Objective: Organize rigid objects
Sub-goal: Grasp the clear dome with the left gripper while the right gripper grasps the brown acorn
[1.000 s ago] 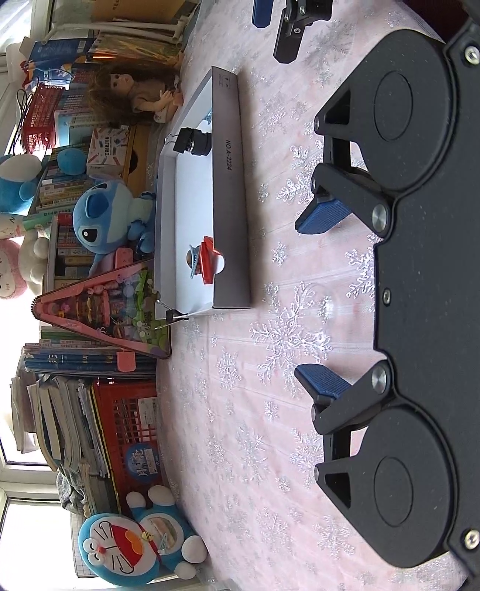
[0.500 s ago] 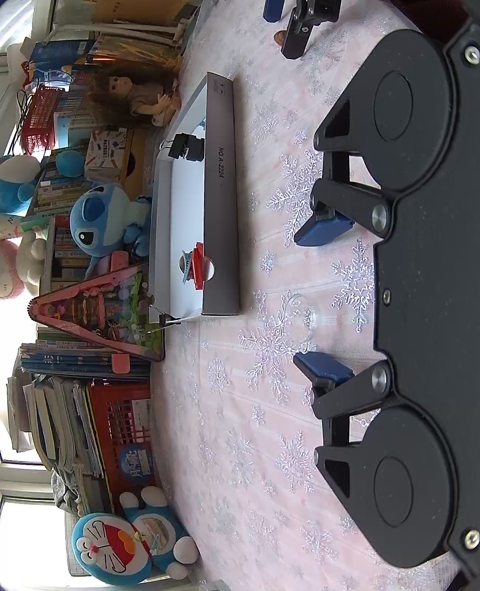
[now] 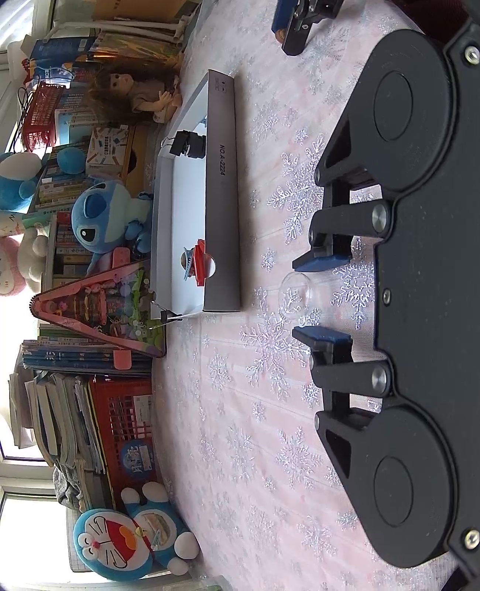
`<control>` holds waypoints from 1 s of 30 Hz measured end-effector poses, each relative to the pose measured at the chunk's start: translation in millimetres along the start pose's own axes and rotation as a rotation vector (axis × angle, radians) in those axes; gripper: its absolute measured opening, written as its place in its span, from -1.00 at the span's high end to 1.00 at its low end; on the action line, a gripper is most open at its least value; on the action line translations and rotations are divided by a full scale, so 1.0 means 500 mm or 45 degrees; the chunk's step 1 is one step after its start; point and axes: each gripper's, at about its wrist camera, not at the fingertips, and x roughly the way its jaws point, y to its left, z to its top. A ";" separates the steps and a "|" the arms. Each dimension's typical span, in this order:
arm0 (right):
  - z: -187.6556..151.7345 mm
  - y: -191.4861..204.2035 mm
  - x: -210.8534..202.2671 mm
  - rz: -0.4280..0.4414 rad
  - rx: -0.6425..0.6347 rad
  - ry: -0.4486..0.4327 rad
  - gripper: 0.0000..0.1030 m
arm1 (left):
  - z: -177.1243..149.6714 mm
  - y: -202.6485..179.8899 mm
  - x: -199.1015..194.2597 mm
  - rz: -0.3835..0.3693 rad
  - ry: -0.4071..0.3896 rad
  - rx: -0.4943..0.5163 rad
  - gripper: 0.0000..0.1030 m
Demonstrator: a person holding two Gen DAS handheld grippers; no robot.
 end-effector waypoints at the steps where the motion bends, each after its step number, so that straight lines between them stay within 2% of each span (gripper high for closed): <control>1: 0.001 0.000 0.000 -0.001 0.003 0.001 0.48 | 0.000 -0.001 0.000 -0.003 -0.001 0.002 0.43; 3: 0.004 0.000 0.001 0.012 0.009 0.004 0.54 | 0.001 -0.003 -0.001 -0.006 -0.004 0.008 0.43; 30: 0.026 -0.001 0.013 0.027 0.010 -0.005 0.54 | 0.011 -0.020 0.006 -0.030 -0.009 0.025 0.43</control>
